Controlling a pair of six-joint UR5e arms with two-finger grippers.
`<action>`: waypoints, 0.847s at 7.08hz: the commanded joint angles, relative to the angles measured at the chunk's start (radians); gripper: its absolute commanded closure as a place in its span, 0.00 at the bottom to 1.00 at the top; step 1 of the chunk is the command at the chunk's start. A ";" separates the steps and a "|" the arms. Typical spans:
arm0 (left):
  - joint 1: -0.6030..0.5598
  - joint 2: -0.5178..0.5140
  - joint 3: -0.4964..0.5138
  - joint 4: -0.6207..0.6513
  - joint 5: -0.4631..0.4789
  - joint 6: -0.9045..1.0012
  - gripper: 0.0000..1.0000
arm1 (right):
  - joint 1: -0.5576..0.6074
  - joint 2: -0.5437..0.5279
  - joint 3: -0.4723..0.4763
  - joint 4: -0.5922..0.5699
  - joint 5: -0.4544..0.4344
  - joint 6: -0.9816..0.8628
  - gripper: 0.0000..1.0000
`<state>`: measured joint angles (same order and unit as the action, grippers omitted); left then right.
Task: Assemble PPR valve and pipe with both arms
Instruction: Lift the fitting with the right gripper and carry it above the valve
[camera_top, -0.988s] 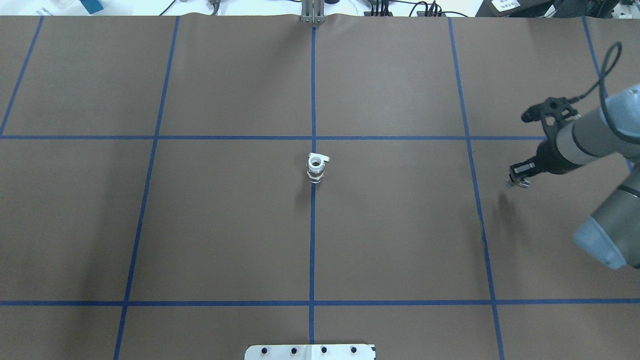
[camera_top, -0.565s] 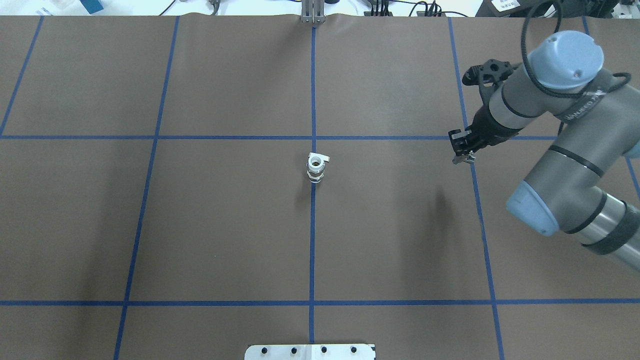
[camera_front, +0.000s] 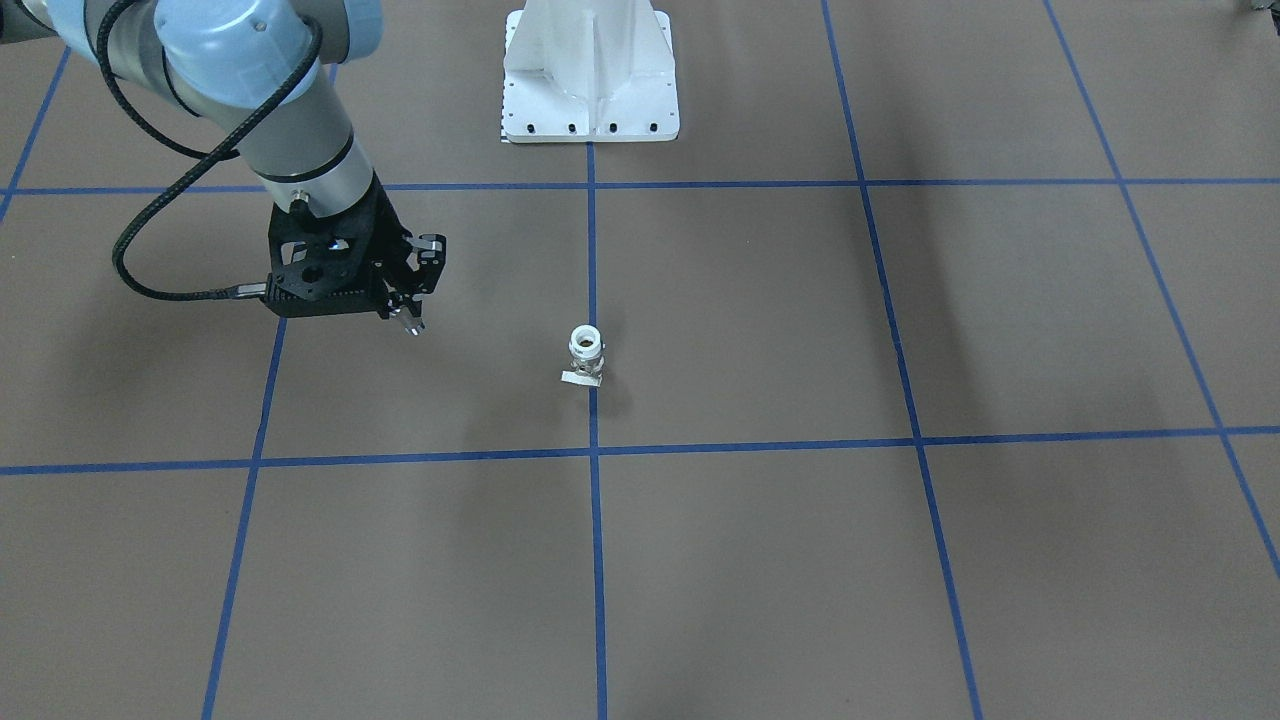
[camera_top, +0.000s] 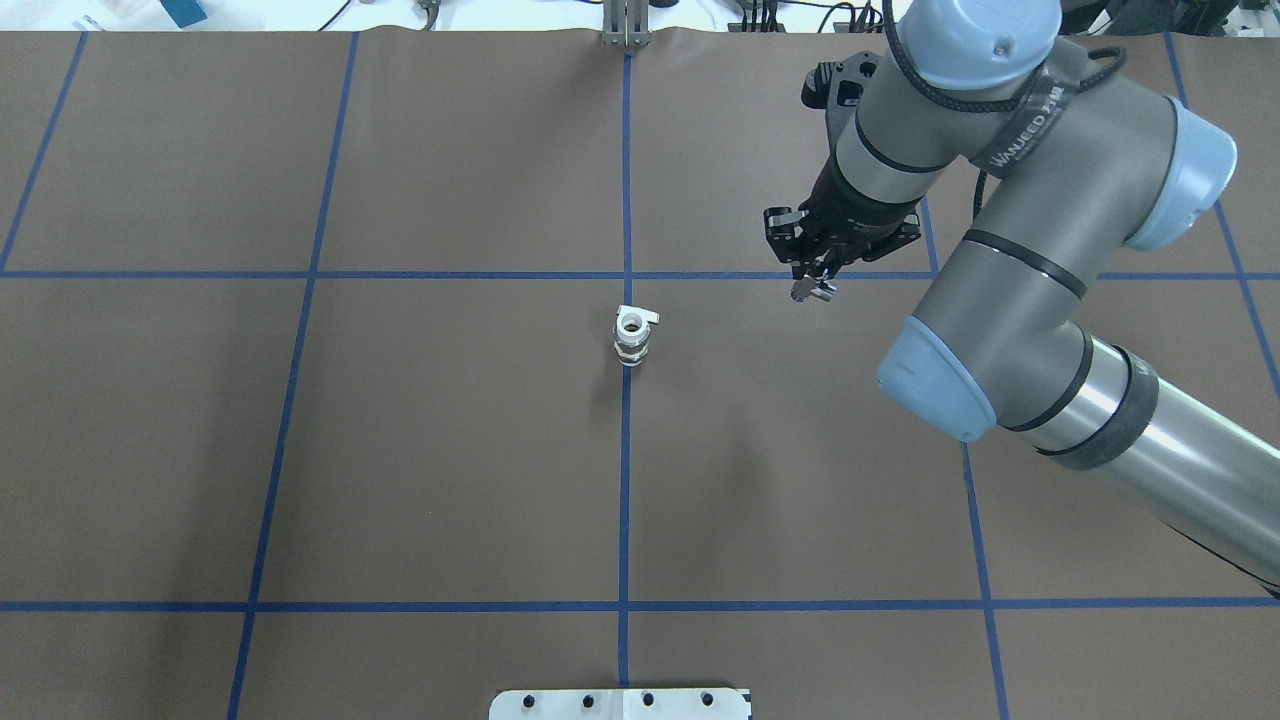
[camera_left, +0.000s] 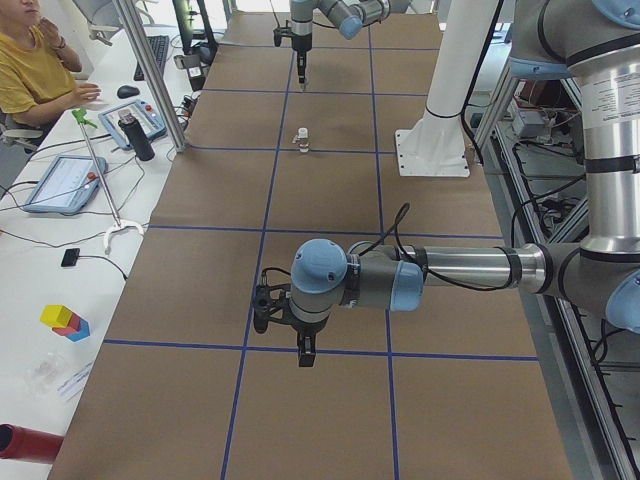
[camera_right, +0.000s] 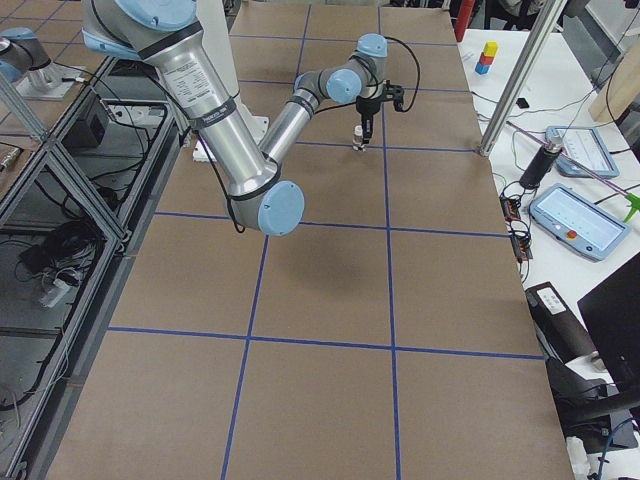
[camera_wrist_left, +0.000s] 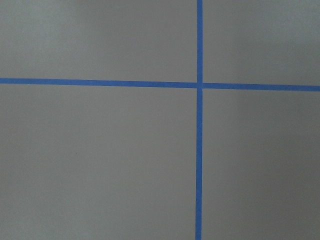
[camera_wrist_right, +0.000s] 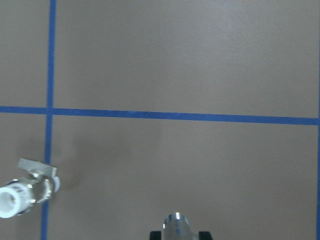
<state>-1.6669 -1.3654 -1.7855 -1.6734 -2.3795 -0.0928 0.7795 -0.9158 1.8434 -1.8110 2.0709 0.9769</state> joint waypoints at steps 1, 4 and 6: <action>0.002 0.008 -0.003 -0.019 0.000 -0.008 0.00 | -0.046 0.116 -0.038 -0.048 -0.009 0.118 1.00; 0.002 0.008 -0.009 -0.020 -0.001 -0.008 0.00 | -0.159 0.339 -0.287 -0.077 -0.128 0.270 1.00; 0.002 0.008 -0.009 -0.020 -0.001 -0.008 0.00 | -0.203 0.368 -0.348 -0.077 -0.172 0.295 1.00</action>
<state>-1.6644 -1.3576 -1.7946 -1.6933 -2.3807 -0.1012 0.6051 -0.5693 1.5368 -1.8878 1.9271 1.2547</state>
